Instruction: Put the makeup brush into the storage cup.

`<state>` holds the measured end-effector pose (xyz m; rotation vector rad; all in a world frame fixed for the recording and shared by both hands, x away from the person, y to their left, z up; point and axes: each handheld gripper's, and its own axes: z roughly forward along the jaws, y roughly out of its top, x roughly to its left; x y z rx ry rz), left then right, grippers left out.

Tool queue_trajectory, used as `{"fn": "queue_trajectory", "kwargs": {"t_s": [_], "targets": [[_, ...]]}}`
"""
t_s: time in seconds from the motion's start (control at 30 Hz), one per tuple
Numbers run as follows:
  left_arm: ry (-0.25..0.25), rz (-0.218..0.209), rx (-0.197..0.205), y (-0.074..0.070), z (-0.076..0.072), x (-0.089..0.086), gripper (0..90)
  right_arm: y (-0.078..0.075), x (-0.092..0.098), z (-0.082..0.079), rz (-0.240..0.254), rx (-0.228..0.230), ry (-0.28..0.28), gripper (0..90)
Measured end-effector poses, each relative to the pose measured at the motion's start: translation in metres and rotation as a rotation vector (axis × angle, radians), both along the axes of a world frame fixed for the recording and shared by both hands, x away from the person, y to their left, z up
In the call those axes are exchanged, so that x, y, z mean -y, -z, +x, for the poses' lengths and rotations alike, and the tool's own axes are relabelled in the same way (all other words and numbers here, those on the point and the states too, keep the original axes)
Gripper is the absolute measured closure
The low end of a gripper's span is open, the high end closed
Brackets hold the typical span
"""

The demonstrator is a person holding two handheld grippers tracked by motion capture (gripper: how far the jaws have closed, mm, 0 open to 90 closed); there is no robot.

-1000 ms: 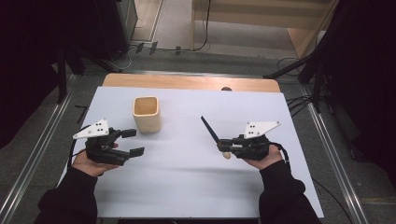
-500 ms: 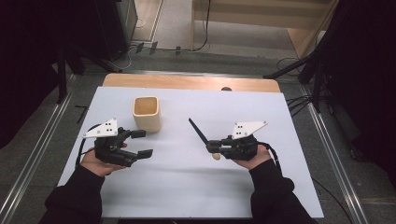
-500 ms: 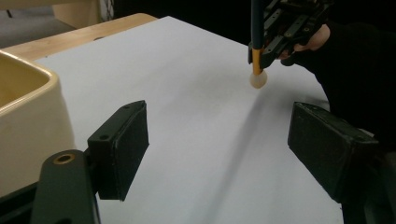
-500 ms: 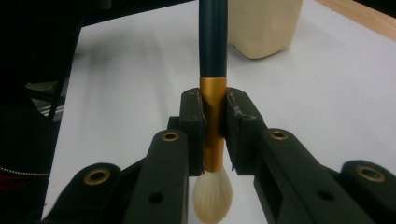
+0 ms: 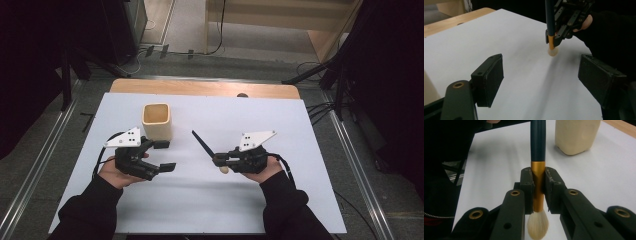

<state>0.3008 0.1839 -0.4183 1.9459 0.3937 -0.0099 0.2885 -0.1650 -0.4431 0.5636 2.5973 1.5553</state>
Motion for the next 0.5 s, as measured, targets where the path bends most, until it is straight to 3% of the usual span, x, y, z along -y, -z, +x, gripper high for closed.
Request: {"fn": "queue_trajectory", "kwargs": {"t_s": [0.17, 0.5], "targets": [[0.049, -0.009, 0.003, -0.001, -0.002, 0.01, 17.8, 0.0, -0.007, 0.002, 0.008, 0.002, -0.011, 79.4], [0.077, -0.001, -0.001, 0.0, -0.001, 0.028, 21.7, 0.001, -0.021, 0.002, 0.023, -0.01, -0.034, 79.4]]}}
